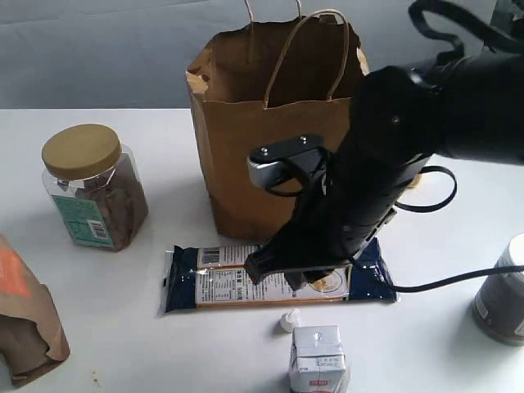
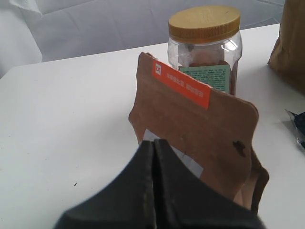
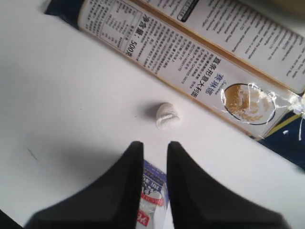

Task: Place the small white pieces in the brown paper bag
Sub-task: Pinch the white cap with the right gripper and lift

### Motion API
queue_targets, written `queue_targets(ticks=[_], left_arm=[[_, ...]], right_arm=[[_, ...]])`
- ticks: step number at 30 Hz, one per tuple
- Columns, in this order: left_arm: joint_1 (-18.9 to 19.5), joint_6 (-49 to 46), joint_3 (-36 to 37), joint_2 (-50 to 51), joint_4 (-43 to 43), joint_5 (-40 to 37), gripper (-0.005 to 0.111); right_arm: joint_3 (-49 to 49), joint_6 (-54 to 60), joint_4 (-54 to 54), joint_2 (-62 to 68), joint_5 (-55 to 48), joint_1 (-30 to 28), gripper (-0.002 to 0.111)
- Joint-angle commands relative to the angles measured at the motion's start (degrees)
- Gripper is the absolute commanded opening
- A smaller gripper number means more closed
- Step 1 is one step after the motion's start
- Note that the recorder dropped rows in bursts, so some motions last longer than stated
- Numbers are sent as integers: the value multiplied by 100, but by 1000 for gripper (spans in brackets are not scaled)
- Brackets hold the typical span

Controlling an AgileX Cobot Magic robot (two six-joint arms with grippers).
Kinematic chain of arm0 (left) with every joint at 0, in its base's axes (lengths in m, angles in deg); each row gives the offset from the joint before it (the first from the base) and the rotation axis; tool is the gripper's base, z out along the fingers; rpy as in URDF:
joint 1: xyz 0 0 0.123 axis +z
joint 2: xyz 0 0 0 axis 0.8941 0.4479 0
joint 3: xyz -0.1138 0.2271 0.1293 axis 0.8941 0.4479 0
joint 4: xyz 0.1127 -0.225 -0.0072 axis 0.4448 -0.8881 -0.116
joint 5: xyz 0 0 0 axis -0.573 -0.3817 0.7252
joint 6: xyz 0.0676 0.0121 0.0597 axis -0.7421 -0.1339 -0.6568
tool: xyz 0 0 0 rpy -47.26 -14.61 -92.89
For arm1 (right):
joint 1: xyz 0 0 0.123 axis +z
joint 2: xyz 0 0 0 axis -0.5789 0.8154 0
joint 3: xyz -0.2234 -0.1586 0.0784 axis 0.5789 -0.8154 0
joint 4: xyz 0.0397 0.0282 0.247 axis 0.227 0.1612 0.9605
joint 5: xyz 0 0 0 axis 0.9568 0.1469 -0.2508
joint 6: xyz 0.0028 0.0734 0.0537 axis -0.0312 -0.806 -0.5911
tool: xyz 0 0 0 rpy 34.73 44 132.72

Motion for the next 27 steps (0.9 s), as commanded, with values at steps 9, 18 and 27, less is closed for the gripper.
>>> queue_targets(ticks=[9, 18, 27], left_arm=[[-45, 12, 17, -20, -51, 37, 0], [-45, 12, 17, -20, -51, 37, 0], [-45, 12, 17, -20, -51, 37, 0]], right_arm=[[2, -242, 45, 643, 124, 11, 47], [2, -345, 22, 1045, 295, 11, 47], [2, -345, 90, 1374, 422, 11, 47]])
